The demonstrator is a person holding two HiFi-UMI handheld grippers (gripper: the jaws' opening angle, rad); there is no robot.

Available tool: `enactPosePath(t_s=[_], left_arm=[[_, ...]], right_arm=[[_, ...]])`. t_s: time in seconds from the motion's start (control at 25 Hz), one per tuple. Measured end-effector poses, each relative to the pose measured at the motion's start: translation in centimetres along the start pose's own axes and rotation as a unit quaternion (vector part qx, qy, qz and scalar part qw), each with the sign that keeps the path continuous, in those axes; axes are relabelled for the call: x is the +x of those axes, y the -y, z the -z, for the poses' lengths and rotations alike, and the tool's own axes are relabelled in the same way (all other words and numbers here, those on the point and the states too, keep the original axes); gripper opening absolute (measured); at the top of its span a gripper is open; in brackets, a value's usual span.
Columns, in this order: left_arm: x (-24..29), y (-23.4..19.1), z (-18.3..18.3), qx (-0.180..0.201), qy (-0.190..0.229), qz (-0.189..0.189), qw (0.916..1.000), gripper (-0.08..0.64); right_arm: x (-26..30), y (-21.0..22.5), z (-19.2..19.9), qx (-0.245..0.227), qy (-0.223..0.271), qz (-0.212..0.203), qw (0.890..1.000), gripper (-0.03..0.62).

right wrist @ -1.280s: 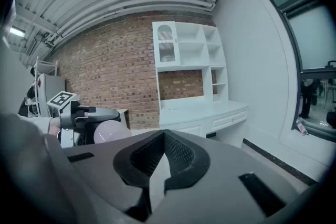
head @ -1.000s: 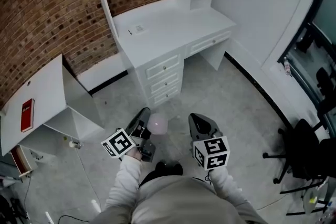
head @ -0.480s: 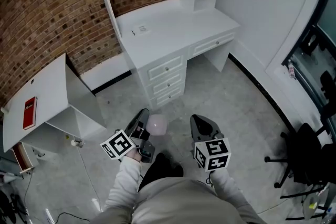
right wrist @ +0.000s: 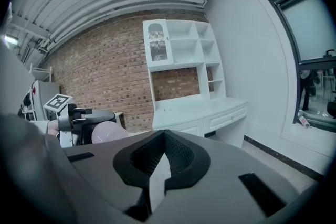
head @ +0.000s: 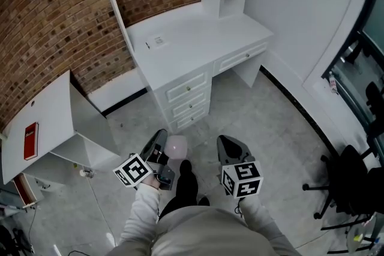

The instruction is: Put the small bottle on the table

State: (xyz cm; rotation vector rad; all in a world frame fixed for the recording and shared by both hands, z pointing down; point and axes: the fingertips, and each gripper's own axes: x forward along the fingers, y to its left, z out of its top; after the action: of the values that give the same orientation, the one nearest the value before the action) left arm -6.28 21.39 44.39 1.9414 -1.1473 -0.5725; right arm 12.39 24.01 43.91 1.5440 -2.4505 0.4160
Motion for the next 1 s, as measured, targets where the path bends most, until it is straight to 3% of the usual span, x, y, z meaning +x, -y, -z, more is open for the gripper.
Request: enactPosePath(t_s=[0.36, 1.0], left_arm=[[6.4, -4.8, -4.5, -0.003, -0.001, -0.02, 0.9998, 0.097], [16.7, -12.2, -15.1, -0.001, 0.001, -0.014, 0.9999, 0.095]], right_arm=[[8.2, 2.0, -2.4, 0.0, -0.012, 0.004, 1.0, 0.028], [23.5, 2.2, -7.5, 0.0, -0.021, 0.004, 1.0, 0.028]])
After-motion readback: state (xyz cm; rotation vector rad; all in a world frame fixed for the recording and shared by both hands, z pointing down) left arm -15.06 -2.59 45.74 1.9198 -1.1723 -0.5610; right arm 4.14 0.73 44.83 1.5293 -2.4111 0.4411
